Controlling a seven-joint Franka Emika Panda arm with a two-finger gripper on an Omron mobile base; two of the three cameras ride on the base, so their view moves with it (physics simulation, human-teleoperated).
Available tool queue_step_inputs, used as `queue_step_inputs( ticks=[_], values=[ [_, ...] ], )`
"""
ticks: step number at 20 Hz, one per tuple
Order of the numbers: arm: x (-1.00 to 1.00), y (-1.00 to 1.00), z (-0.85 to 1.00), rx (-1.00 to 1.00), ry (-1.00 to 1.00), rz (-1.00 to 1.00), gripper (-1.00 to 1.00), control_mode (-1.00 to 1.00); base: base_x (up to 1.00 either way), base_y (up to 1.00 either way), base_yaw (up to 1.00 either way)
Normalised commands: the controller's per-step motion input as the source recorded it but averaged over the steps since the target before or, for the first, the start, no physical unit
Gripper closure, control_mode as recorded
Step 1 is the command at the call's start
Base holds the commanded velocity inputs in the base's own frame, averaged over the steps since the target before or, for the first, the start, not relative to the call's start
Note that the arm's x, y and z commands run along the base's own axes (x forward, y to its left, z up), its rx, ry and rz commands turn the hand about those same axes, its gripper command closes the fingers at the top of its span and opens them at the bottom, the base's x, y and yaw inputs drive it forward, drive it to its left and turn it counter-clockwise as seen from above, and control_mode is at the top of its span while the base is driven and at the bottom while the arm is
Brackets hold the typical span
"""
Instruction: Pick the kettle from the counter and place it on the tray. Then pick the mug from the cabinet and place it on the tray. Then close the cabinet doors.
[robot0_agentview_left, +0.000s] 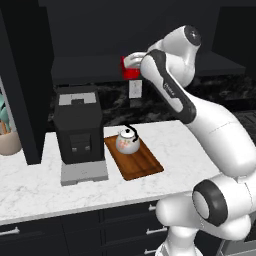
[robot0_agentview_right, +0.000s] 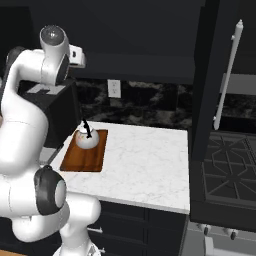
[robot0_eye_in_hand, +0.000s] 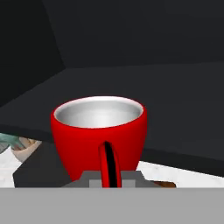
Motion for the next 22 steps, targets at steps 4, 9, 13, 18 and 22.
queue_step_inputs(
  ticks=[4, 9, 13, 18, 22],
  values=[
    [-0.93, -0.38, -0.01, 0.0, 0.0, 0.27, 1.0, -1.0, 0.0, 0.0, 0.0],
    [-0.93, -0.39, -0.06, 0.0, 0.0, 0.26, 1.0, -1.0, 0.0, 0.0, 0.0],
    [-0.87, -0.26, -0.21, 0.0, 0.0, 0.21, 1.0, -1.0, 0.0, 0.0, 0.0],
    [-0.66, -0.2, -0.43, 0.02, 0.0, 0.22, 1.0, -1.0, 0.0, 0.0, 0.0],
    [-0.43, -0.03, -0.71, 0.03, 0.0, 0.27, 1.0, -1.0, 0.0, 0.0, 0.0]
  ],
)
